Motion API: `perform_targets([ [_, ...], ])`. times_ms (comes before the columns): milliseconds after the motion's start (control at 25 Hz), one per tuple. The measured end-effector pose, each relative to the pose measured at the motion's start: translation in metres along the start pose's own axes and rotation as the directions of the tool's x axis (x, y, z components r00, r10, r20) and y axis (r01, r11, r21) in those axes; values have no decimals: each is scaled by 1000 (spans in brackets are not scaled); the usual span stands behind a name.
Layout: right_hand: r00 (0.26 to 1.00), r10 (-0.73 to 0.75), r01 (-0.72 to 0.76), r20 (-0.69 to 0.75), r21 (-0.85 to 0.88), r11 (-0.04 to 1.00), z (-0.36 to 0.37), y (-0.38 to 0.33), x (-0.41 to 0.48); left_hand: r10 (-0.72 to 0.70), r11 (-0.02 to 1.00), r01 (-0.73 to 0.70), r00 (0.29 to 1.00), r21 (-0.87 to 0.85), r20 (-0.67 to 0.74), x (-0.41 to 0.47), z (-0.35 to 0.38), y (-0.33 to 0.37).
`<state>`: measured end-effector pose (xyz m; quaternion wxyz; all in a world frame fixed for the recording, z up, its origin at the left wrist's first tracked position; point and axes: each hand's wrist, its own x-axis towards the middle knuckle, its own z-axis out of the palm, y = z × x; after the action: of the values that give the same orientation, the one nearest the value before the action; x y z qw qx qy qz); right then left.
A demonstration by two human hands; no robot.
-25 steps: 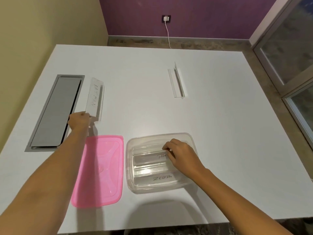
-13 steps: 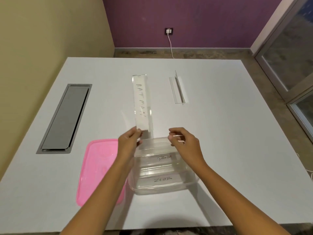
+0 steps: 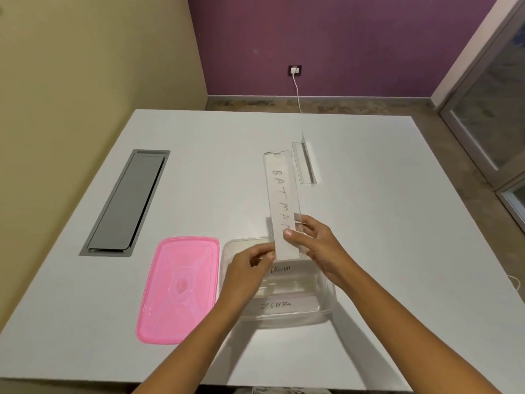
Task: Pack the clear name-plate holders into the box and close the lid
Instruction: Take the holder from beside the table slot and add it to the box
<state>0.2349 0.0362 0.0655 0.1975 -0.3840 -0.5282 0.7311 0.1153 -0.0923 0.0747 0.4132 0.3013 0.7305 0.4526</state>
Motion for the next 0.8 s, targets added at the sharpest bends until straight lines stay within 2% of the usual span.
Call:
perform_targets([
  [80,1000,-15,13,-9,-181,983,-8,2,-3,151,967,-124,982,223,-112,1,-11,-2],
  [120,999,-39,35,-8,-315,949,-12,2,-5,263,916,-203,955,347,-134,1,-17,-2],
  [160,997,-72,69,11,-466,882,-17,3,-6,377,824,-275,919,495,-117,2,-23,-2],
  [240,987,-94,159,131,-703,693,-24,8,-9,538,564,-353,843,747,-8,4,-34,-6],
  [320,964,-29,241,265,-816,525,-26,14,-13,550,387,-368,828,845,108,4,-38,-12],
  [360,952,6,266,305,-839,475,-26,17,-14,519,331,-375,839,866,165,4,-38,-17],
  [440,942,50,277,332,-854,440,-26,21,-16,453,237,-419,846,877,282,3,-34,-29],
  [480,940,59,281,336,-861,424,-25,23,-15,435,221,-445,842,868,320,3,-32,-35],
  [640,929,72,324,363,-893,312,-20,32,-14,379,300,-497,846,815,376,7,-26,-52],
  [800,928,135,284,348,-893,348,-19,51,-15,308,304,-524,844,795,439,8,-24,-69],
])
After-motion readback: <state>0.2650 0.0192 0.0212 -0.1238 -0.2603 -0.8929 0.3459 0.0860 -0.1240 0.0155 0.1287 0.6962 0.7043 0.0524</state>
